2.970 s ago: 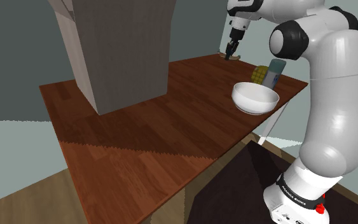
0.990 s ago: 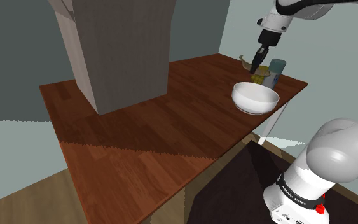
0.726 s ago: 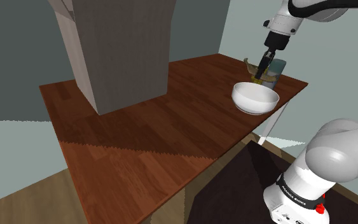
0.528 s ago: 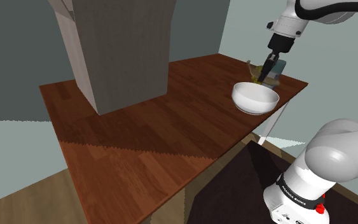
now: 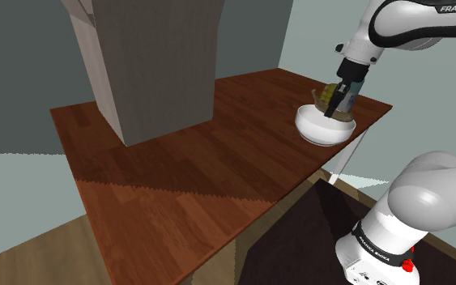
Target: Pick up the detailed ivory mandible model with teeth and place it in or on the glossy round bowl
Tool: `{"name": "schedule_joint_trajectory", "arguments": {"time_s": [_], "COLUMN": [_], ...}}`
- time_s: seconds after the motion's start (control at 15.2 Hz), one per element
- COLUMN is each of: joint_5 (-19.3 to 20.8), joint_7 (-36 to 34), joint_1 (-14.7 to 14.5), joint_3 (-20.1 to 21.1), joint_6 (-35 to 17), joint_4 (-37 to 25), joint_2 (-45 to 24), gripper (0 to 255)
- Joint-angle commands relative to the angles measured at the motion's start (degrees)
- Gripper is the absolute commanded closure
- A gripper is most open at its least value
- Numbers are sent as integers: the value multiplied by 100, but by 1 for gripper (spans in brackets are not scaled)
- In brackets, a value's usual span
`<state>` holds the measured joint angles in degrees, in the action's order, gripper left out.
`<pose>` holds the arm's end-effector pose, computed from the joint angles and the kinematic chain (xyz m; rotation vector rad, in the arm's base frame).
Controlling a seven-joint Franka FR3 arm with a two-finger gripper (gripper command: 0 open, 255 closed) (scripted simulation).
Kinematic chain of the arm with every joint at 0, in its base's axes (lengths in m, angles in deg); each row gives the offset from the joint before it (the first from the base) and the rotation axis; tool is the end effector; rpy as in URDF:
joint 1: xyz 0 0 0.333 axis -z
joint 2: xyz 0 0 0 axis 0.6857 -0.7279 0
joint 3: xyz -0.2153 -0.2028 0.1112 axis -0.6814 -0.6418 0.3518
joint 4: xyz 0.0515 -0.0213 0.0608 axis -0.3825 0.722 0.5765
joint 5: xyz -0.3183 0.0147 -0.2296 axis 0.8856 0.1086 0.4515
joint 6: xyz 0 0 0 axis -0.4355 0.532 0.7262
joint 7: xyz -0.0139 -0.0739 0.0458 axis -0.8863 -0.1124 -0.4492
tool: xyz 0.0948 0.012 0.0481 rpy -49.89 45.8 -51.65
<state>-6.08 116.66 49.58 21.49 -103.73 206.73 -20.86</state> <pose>0.2805 -0.1415 0.5121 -3.0752 -0.3125 -0.1270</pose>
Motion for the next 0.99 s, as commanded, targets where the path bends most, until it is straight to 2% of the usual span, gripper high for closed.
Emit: {"name": "schedule_joint_trajectory", "arguments": {"time_s": [0.0, 0.13, 0.66, 0.73, 0.92], "joint_5": [29, 56, 56, 56, 56], "joint_7": [9, 15, 15, 15, 15], "joint_1": [16, 30, 30, 30, 30], "joint_3": [-32, -64, -64, -64, -64], "joint_6": [-163, -329, -329, -329, -329], "joint_4": [162, 323, 323, 323, 322], "joint_2": [1, -5, -5, -5, -5], "gripper": [255, 255, 255, 0, 0]}}
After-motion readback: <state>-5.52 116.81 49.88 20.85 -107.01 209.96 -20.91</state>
